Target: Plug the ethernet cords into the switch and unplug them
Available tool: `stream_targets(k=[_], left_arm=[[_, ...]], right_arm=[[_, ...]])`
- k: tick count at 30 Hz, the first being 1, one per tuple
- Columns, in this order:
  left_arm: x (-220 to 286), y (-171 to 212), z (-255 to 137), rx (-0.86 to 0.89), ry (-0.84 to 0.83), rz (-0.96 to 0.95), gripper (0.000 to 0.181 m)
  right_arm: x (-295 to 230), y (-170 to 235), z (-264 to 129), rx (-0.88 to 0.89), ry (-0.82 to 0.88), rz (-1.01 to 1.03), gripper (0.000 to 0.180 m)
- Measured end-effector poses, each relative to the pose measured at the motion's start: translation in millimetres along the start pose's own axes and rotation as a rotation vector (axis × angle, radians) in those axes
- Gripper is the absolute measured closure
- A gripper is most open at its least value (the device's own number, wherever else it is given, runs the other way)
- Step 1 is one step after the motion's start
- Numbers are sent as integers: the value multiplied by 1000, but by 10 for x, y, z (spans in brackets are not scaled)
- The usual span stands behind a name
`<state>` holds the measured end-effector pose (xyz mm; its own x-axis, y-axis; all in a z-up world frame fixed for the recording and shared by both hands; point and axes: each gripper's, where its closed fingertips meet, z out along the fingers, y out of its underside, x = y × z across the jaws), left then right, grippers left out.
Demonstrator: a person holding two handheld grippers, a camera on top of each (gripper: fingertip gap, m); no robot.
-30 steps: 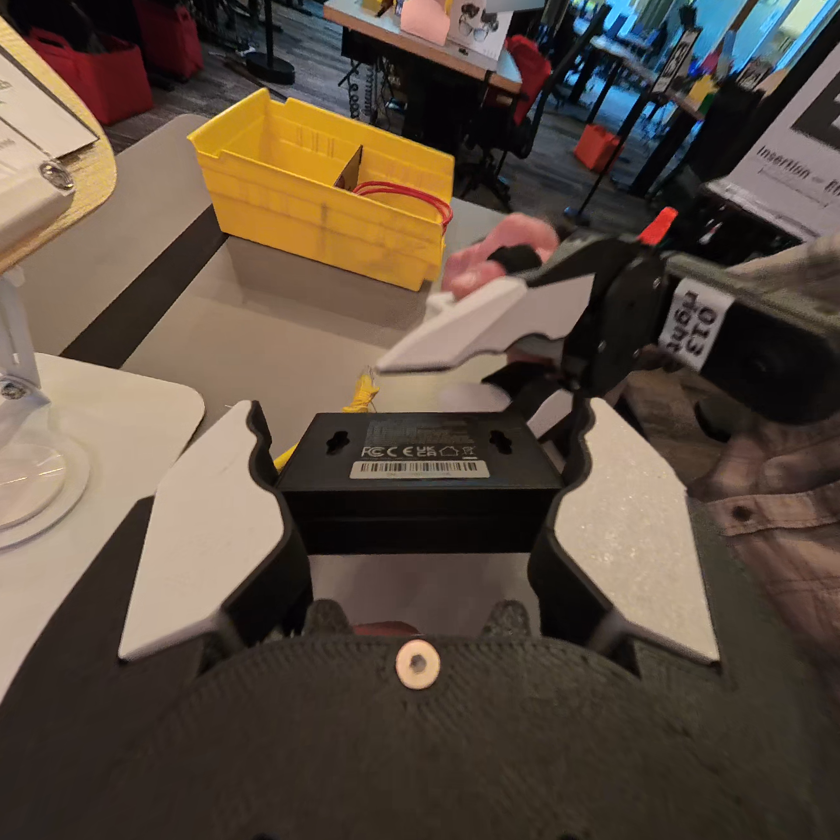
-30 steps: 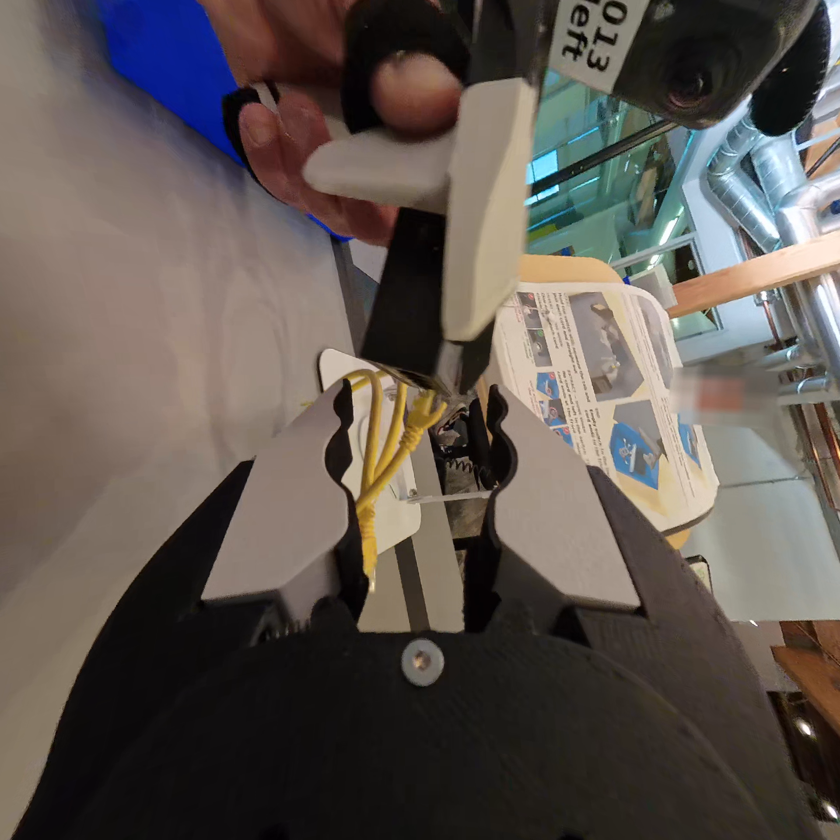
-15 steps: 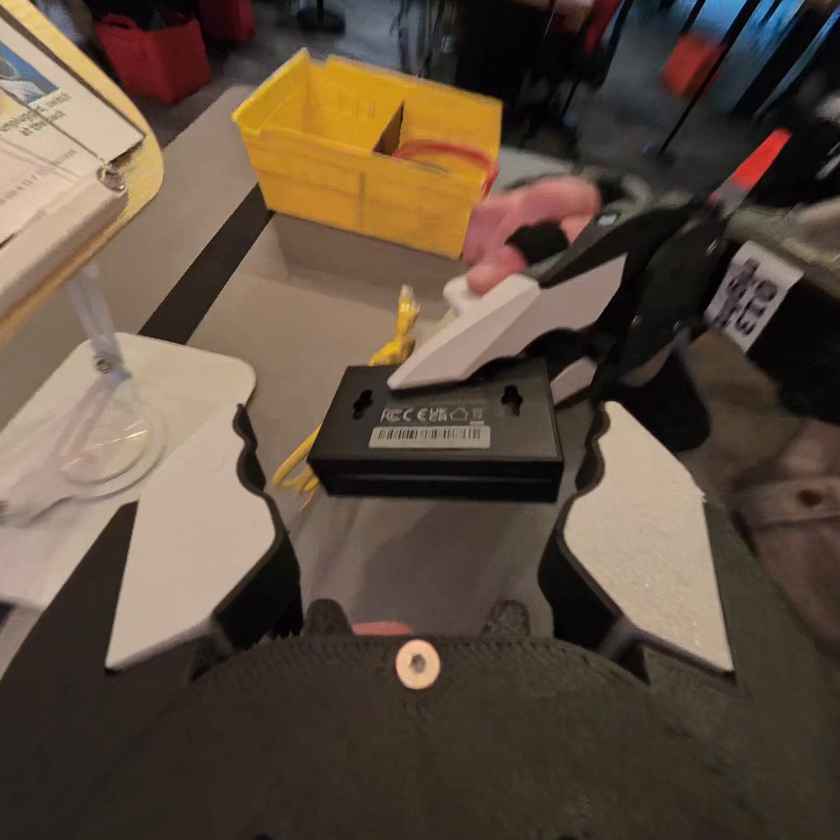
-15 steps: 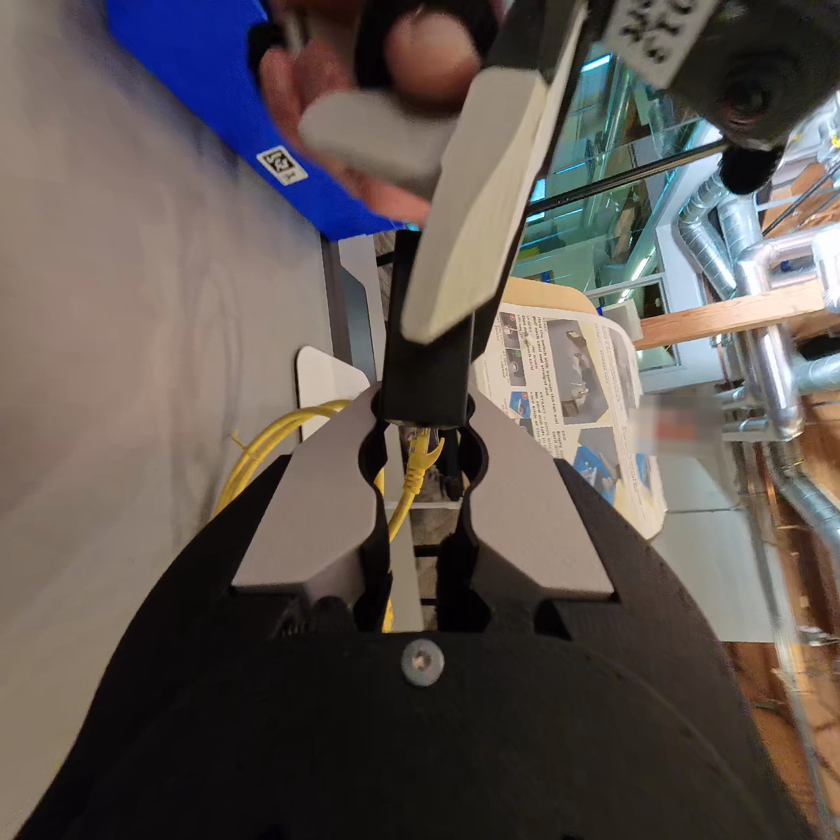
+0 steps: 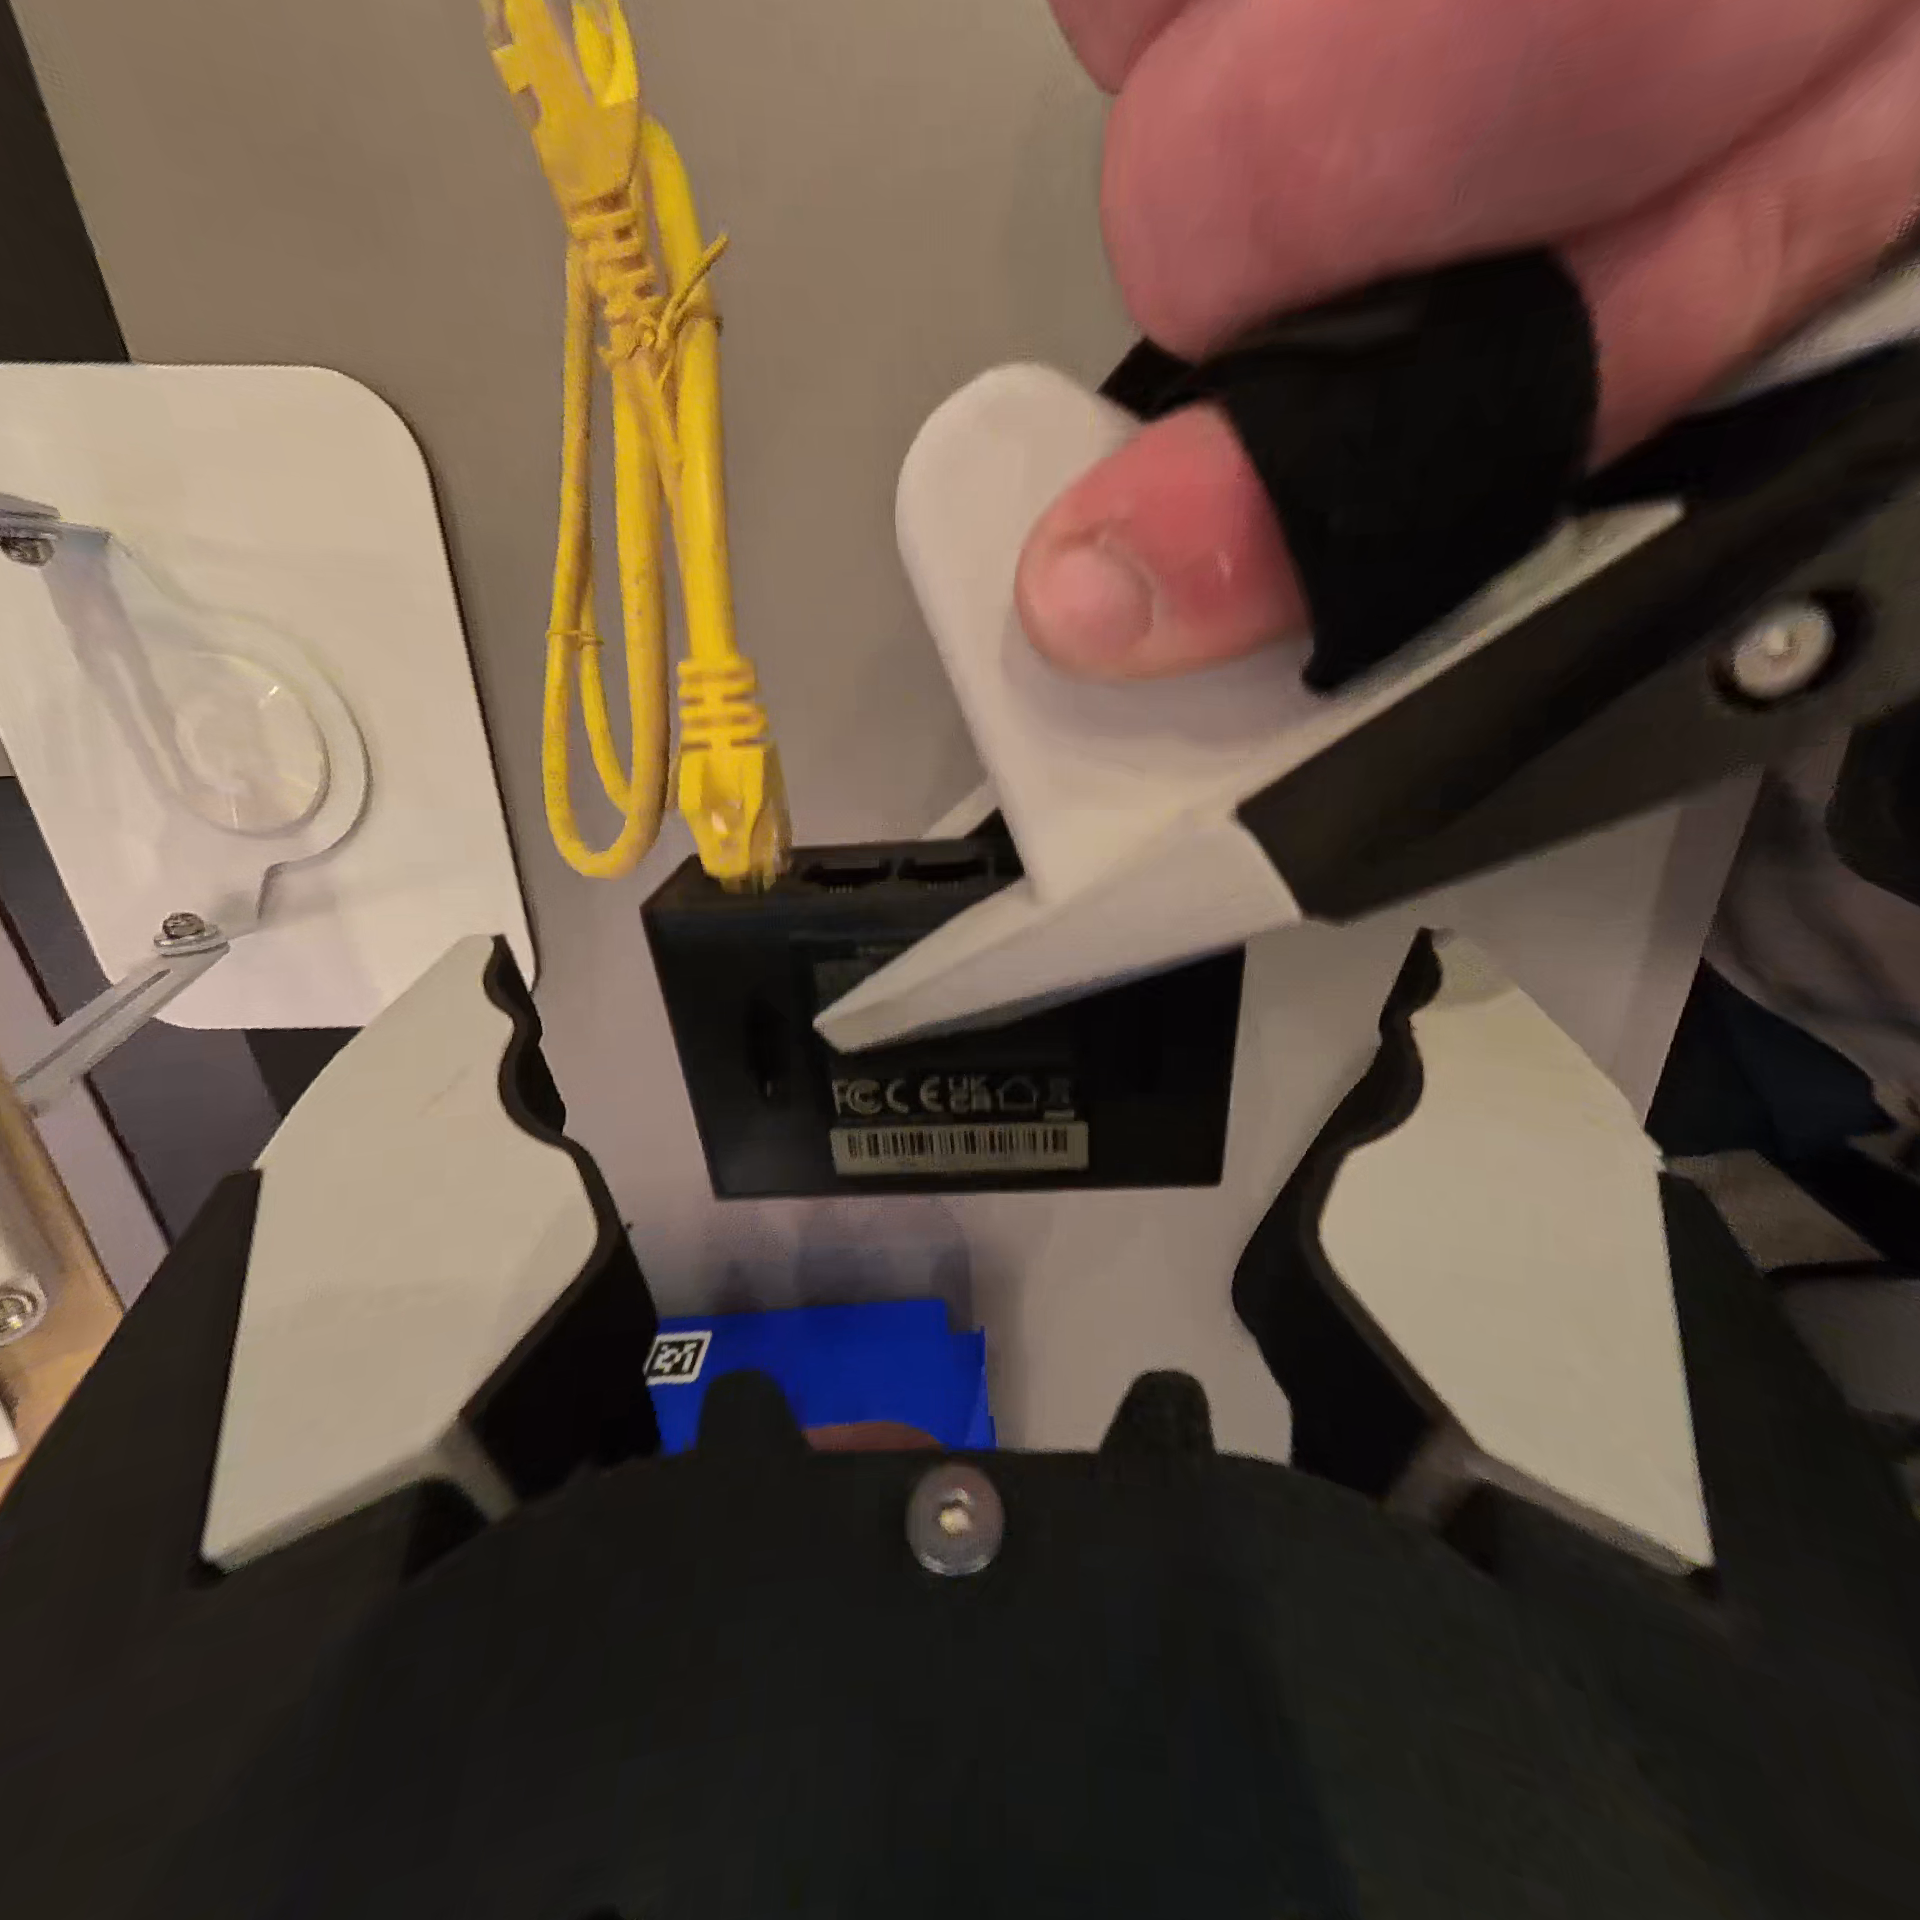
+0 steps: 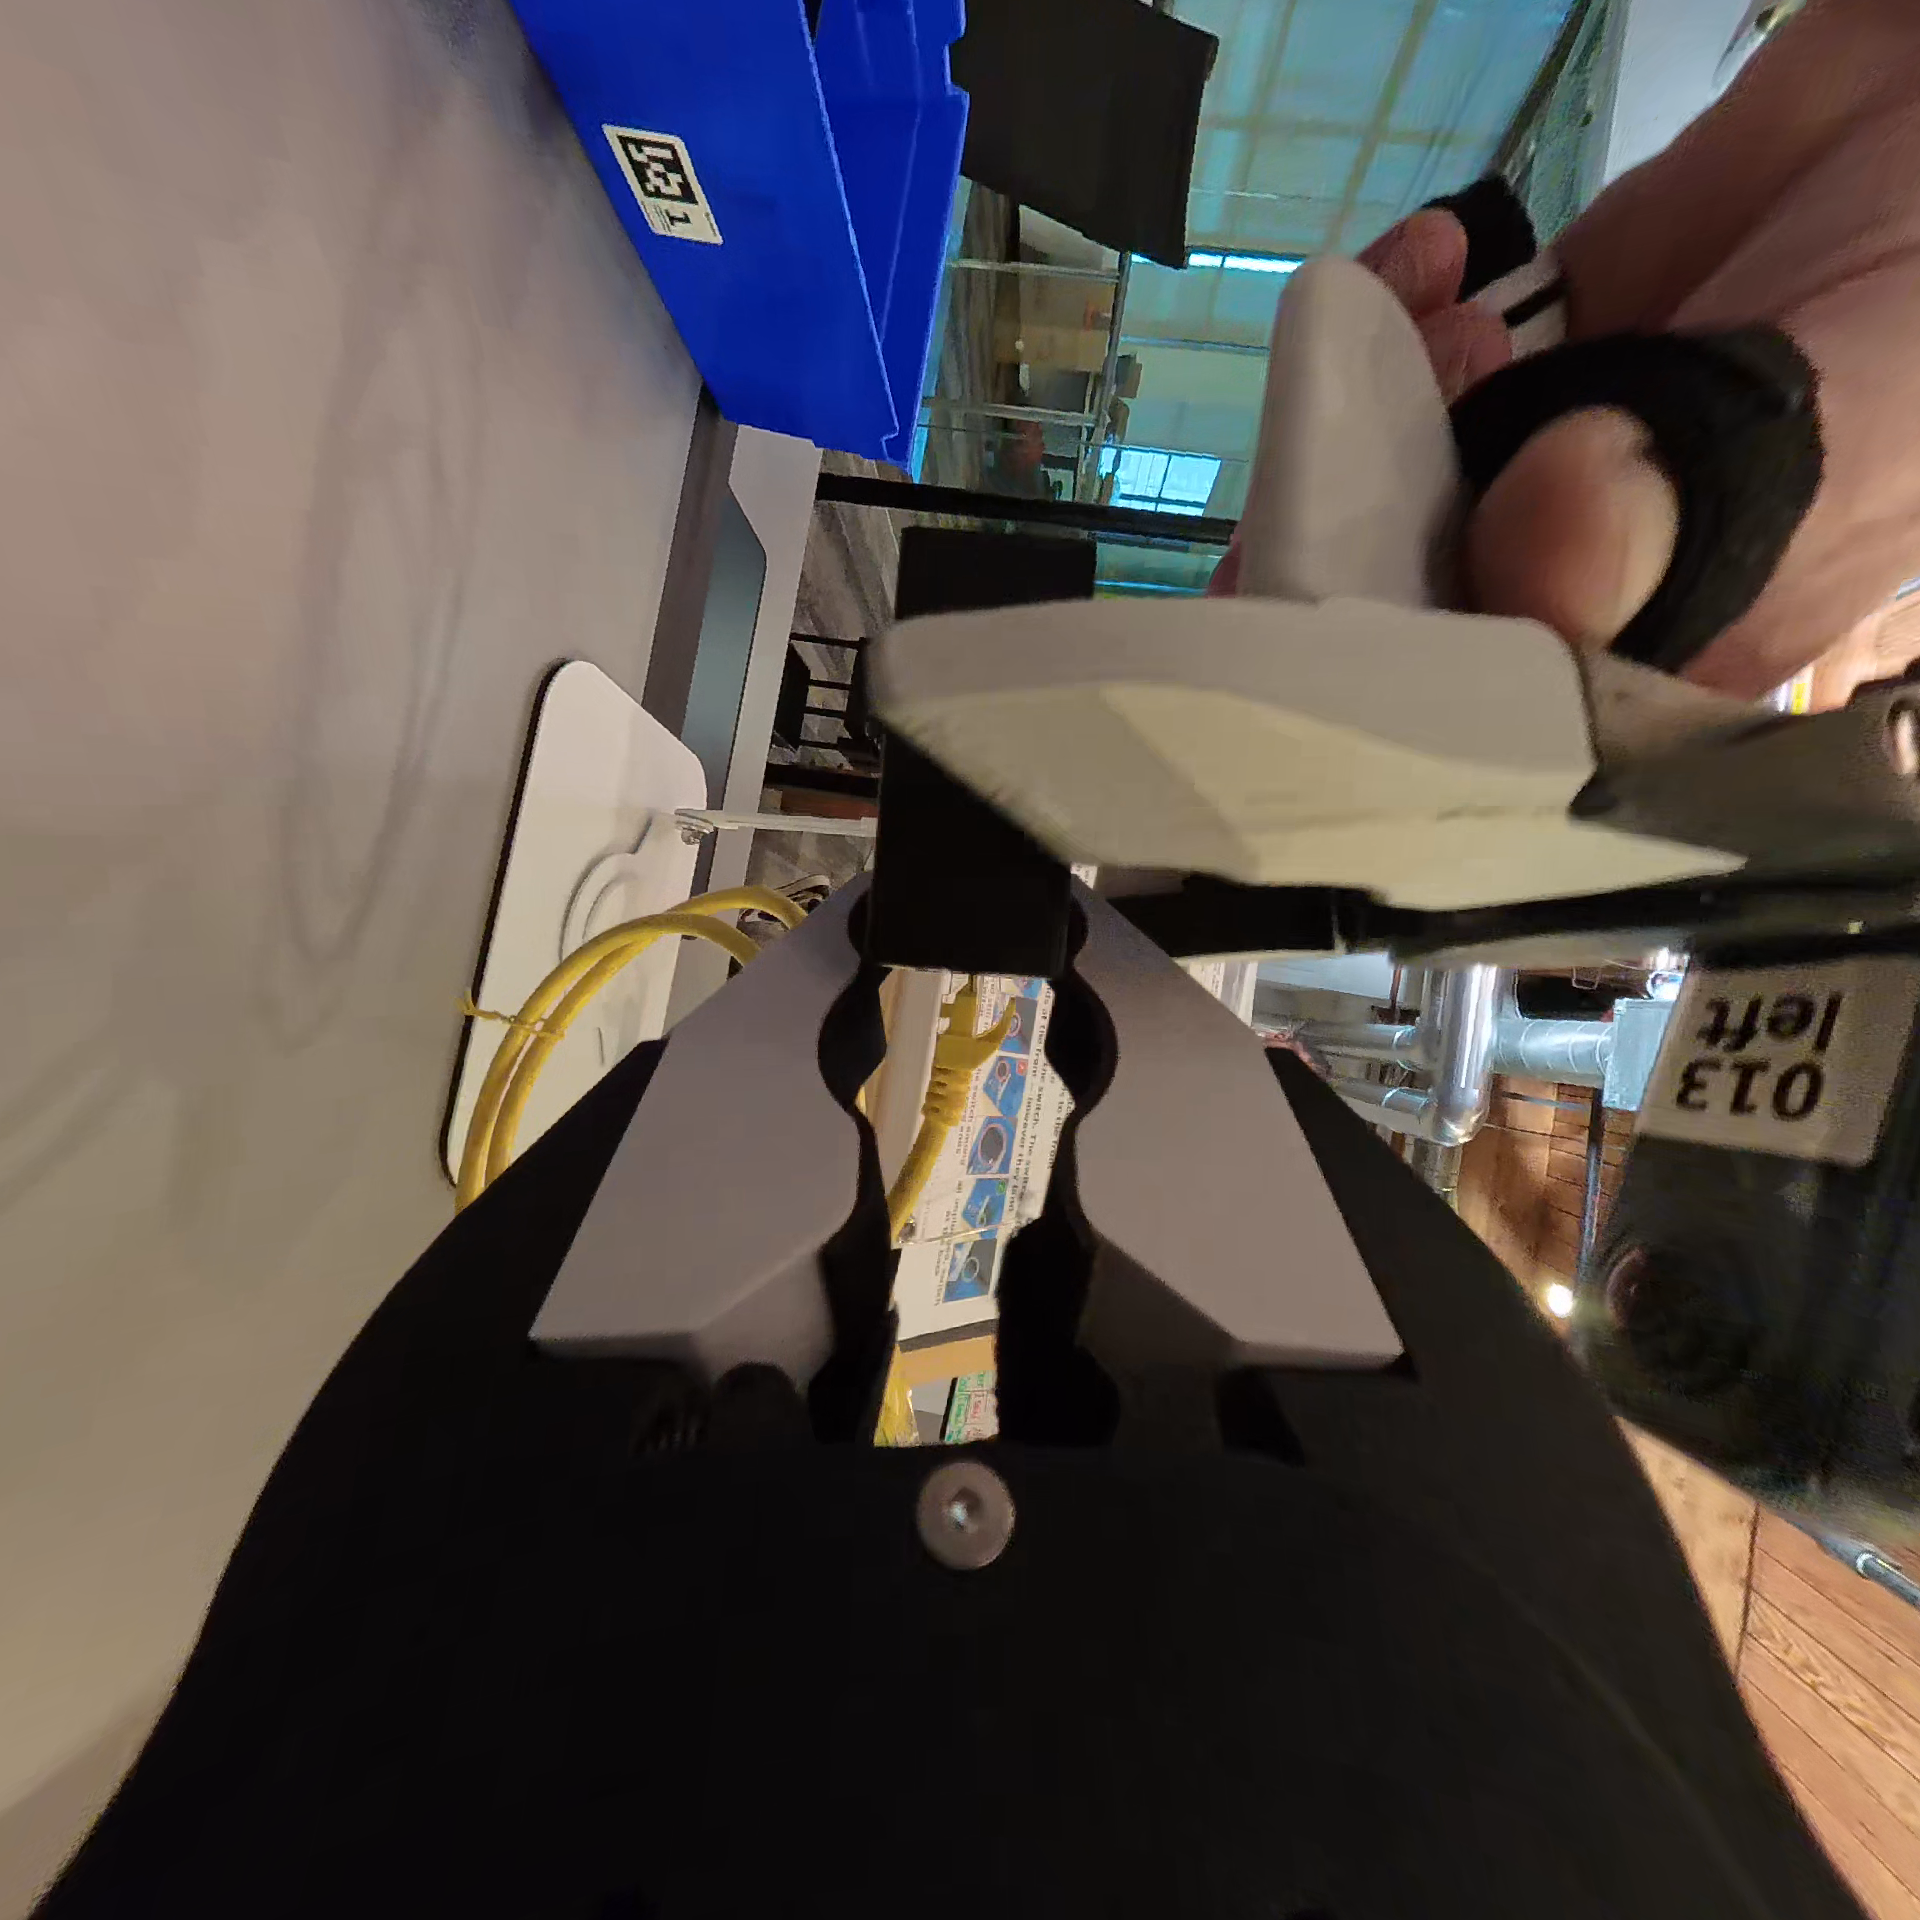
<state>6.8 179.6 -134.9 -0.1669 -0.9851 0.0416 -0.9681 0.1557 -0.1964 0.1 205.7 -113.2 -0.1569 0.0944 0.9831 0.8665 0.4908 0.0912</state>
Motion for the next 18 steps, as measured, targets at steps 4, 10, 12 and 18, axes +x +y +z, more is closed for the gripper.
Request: stream_targets(k=[4,10,12,18], left_arm=[[-8,-2,82,-87,-22,18,34],[19,10,146,-127,23,3,51],[25,6,153,-125,32,5,52],[32,43,136,-146,28,24,54]], right_arm=[[45,-11,-1,3,8,1,154],[74,-10,-28,0,5,14,155],[67,-8,-31,0,3,22,155],[94,-22,-38,4,16,23,154]])
